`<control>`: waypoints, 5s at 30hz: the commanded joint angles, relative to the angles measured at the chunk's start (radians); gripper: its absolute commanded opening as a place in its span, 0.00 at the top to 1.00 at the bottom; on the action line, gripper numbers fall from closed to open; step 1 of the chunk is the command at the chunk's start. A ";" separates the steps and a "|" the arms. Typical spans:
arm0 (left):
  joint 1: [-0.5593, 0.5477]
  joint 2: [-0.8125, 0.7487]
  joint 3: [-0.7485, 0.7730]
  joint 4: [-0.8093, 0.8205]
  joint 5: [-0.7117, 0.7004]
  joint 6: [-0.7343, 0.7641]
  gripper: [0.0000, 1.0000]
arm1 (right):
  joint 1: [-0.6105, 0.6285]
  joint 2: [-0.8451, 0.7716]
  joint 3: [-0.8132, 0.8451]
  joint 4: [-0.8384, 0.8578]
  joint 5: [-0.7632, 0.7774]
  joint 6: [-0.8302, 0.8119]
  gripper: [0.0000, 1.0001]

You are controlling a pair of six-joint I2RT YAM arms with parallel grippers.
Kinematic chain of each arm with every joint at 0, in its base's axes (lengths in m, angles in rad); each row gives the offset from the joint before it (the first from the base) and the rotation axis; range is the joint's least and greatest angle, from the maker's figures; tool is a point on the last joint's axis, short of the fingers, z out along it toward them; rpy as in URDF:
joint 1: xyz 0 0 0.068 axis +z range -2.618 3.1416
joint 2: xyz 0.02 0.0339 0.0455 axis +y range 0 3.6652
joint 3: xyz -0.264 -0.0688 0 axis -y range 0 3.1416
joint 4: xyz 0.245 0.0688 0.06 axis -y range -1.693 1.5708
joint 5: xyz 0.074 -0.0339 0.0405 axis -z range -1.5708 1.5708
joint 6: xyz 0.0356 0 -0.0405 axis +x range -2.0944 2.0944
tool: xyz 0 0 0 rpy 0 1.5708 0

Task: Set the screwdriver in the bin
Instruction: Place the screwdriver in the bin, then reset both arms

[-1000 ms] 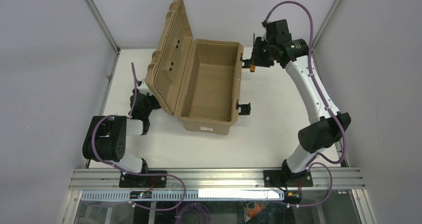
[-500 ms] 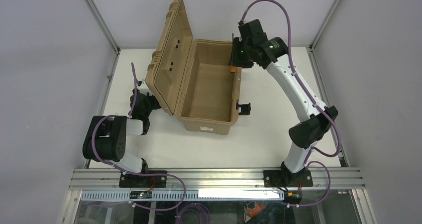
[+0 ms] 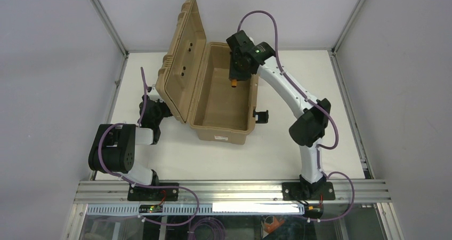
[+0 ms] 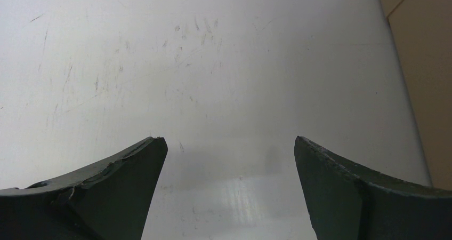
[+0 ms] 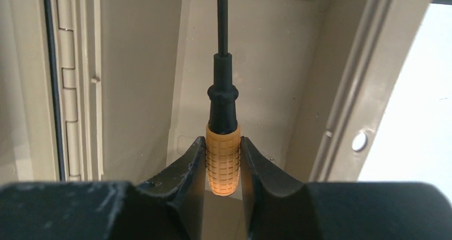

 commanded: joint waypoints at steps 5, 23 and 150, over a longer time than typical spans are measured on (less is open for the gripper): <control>0.005 -0.031 -0.004 0.038 0.022 -0.011 0.01 | 0.024 0.129 0.096 -0.021 0.058 0.073 1.00; 0.005 -0.031 -0.004 0.038 0.022 -0.011 0.01 | 0.027 0.362 0.079 0.022 0.025 0.102 1.00; 0.005 -0.030 -0.004 0.038 0.022 -0.011 0.01 | -0.521 -0.542 -0.935 0.682 0.041 -0.233 0.00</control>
